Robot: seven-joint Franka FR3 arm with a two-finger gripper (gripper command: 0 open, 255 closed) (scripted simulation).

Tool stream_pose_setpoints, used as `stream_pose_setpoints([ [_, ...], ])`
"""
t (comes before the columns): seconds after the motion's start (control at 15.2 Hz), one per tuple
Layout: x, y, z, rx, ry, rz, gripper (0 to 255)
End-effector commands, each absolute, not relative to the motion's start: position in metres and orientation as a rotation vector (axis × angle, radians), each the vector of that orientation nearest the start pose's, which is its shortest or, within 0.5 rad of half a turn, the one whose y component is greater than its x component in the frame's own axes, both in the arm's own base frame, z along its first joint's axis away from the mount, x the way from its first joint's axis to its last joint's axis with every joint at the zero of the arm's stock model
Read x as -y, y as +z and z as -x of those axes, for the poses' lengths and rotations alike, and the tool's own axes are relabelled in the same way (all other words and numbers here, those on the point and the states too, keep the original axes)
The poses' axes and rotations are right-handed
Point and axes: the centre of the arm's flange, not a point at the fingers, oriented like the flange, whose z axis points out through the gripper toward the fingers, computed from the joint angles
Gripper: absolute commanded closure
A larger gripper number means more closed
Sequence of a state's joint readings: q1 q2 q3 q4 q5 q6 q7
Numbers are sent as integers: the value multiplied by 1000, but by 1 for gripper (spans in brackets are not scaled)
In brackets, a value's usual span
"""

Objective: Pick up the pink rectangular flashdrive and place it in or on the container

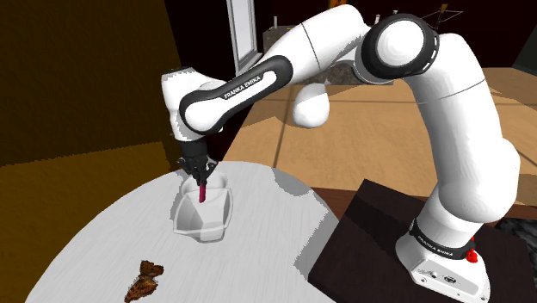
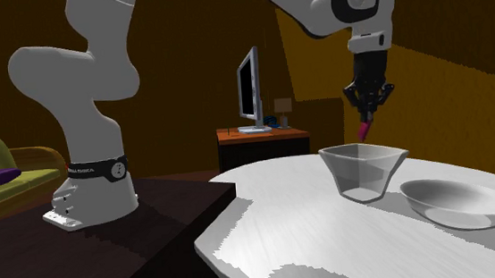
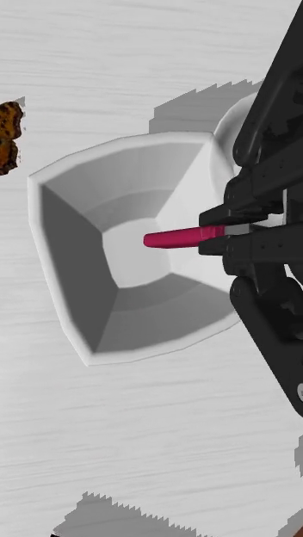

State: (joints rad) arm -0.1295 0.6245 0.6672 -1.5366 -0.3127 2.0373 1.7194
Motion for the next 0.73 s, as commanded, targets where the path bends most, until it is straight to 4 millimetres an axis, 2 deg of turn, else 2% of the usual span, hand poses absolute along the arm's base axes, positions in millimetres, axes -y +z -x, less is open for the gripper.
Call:
stream_pose_setpoints([
  [0.0,-273,338,-639,-1662,115,2600,255],
  [0.66,-273,286,-639,-1662,115,2600,255],
])
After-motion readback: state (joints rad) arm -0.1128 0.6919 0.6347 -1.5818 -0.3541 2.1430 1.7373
